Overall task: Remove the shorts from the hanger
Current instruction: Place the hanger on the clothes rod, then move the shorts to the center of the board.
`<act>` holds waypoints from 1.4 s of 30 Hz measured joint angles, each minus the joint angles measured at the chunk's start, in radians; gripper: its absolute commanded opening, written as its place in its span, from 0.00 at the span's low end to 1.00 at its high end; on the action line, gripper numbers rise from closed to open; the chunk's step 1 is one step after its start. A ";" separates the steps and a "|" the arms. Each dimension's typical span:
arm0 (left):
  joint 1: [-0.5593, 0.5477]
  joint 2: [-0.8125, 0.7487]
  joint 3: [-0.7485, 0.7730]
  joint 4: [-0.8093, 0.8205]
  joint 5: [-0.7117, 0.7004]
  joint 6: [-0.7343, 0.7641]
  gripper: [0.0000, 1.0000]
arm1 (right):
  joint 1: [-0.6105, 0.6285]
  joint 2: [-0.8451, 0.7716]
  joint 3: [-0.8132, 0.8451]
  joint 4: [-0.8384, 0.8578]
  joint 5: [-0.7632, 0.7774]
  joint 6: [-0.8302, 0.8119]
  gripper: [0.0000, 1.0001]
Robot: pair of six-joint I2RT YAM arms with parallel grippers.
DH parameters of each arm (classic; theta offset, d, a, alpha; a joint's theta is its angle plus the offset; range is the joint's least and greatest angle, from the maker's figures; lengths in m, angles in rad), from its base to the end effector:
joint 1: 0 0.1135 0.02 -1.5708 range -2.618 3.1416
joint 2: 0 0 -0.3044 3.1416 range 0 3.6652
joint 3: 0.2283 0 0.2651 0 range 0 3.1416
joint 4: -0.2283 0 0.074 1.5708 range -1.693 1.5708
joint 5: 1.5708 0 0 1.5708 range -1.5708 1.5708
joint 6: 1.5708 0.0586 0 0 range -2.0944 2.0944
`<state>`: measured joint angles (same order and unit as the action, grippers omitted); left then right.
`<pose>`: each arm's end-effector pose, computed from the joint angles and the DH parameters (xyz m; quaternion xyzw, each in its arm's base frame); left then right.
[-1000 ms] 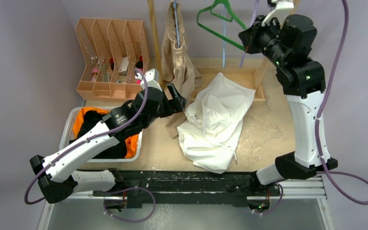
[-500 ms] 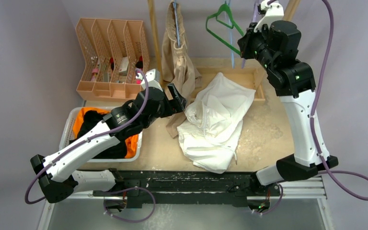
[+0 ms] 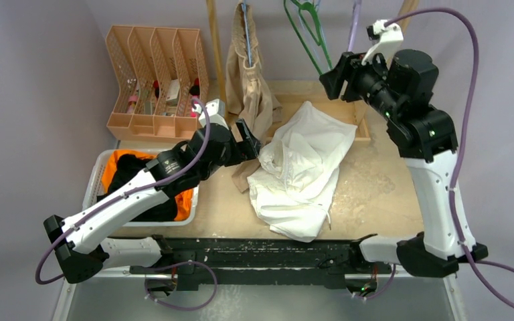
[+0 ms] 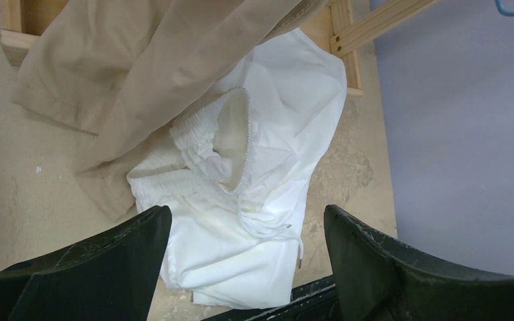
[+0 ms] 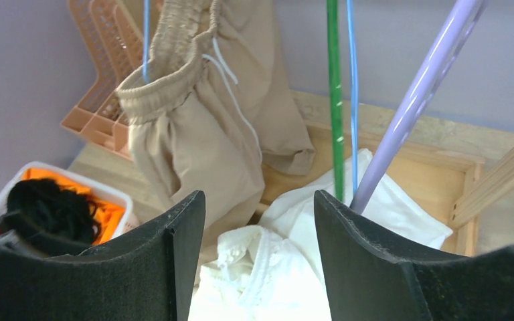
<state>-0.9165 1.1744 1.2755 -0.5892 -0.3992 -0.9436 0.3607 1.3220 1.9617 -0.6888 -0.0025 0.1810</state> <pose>0.1802 -0.1975 0.4200 -0.1135 0.8385 -0.3033 0.4381 0.2328 0.0880 0.6043 -0.0658 0.7213 0.1854 0.6642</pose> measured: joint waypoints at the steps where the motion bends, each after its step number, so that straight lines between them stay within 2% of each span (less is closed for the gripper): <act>1: 0.000 0.000 -0.005 0.000 0.000 0.000 0.84 | 0.000 -0.018 -0.010 0.000 -0.015 0.003 0.63; 7: 0.000 -0.008 -0.041 -0.003 -0.001 -0.001 0.87 | 0.000 -0.236 -0.246 0.021 -0.059 0.062 0.67; 11: 0.000 -0.043 -0.092 -0.003 -0.009 -0.011 0.87 | 0.000 -0.438 -0.525 0.041 -0.072 0.142 0.75; 14: 0.000 -0.082 -0.141 -0.003 -0.017 -0.021 0.88 | 0.000 -0.592 -0.766 0.043 -0.072 0.225 0.85; 18: 0.000 -0.124 -0.214 -0.003 -0.023 -0.046 0.88 | 0.000 -0.683 -1.062 0.041 -0.067 0.331 0.93; 20: 0.000 -0.143 -0.255 -0.004 -0.024 -0.064 0.88 | 0.000 -0.664 -1.183 0.037 -0.060 0.381 0.99; 23: 0.000 -0.177 -0.303 -0.012 -0.028 -0.089 0.88 | 0.000 -0.587 -1.250 0.026 -0.024 0.438 0.99; 29: 0.000 -0.294 -0.356 -0.040 -0.063 -0.140 0.89 | 0.000 -0.479 -1.213 0.084 0.077 0.549 0.99; 34: 0.000 -0.355 -0.357 -0.064 -0.102 -0.167 0.89 | 0.000 -0.342 -1.195 0.215 0.116 0.587 0.99; 37: 0.000 -0.364 -0.357 -0.082 -0.115 -0.175 0.89 | 0.000 -0.211 -1.191 0.285 0.115 0.584 0.93; 42: 0.000 -0.363 -0.357 -0.089 -0.121 -0.182 0.89 | 0.000 0.005 -1.181 0.376 0.090 0.555 0.76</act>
<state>-0.9165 0.8112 0.9180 -0.6785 -0.5201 -1.1255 0.3607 1.3273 0.7811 -0.3130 0.0879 0.7361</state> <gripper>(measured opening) 0.885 0.847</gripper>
